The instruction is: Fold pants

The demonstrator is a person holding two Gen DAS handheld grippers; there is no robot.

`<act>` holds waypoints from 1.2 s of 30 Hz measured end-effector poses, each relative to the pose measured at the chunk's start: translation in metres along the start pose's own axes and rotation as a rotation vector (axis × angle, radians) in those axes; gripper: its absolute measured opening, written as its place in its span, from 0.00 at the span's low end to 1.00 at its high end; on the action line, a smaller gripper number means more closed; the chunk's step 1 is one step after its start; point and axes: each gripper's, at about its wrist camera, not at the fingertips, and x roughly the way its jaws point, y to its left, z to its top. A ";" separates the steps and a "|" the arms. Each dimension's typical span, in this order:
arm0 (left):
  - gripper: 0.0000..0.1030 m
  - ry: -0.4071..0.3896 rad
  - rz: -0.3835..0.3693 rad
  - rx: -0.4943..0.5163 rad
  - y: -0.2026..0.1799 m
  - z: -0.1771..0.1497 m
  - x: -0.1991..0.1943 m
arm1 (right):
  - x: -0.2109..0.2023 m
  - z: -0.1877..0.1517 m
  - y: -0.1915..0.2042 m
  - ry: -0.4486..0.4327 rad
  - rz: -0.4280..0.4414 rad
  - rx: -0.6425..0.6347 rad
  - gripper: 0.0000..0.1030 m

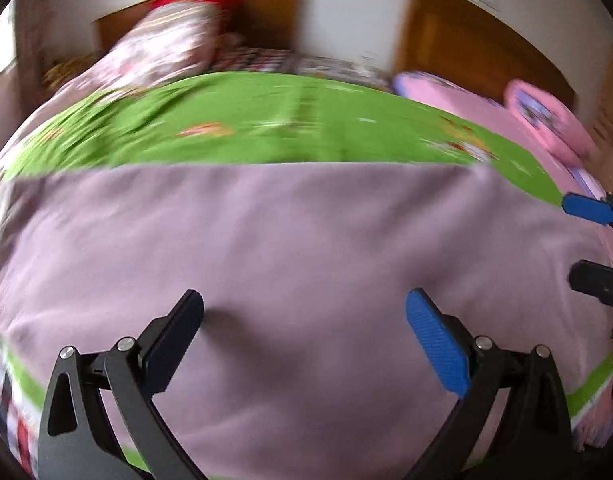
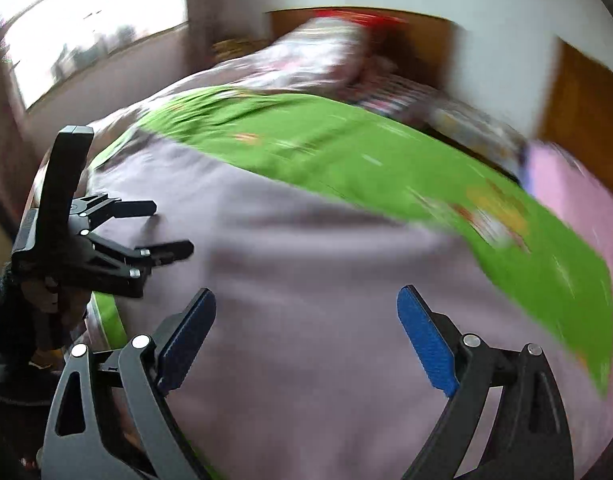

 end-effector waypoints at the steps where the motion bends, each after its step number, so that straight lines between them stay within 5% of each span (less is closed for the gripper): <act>1: 0.98 -0.007 0.035 -0.039 0.019 -0.002 -0.005 | 0.012 0.015 0.012 0.004 0.019 -0.038 0.86; 10: 0.98 -0.010 0.228 -0.235 0.129 -0.023 -0.029 | 0.104 0.101 0.132 0.037 0.184 -0.260 0.86; 17: 0.99 -0.011 0.300 -0.143 0.132 -0.027 -0.021 | 0.167 0.101 0.137 0.203 0.247 -0.175 0.86; 29: 0.99 -0.018 0.276 -0.160 0.138 -0.026 -0.018 | 0.160 0.102 0.144 0.169 0.180 -0.281 0.87; 34: 0.98 -0.074 0.239 -0.271 0.154 -0.028 -0.041 | 0.162 0.119 0.148 0.100 0.192 -0.278 0.87; 36: 0.98 -0.138 0.123 -0.406 0.184 -0.030 -0.061 | 0.178 0.114 0.145 0.126 0.195 -0.256 0.89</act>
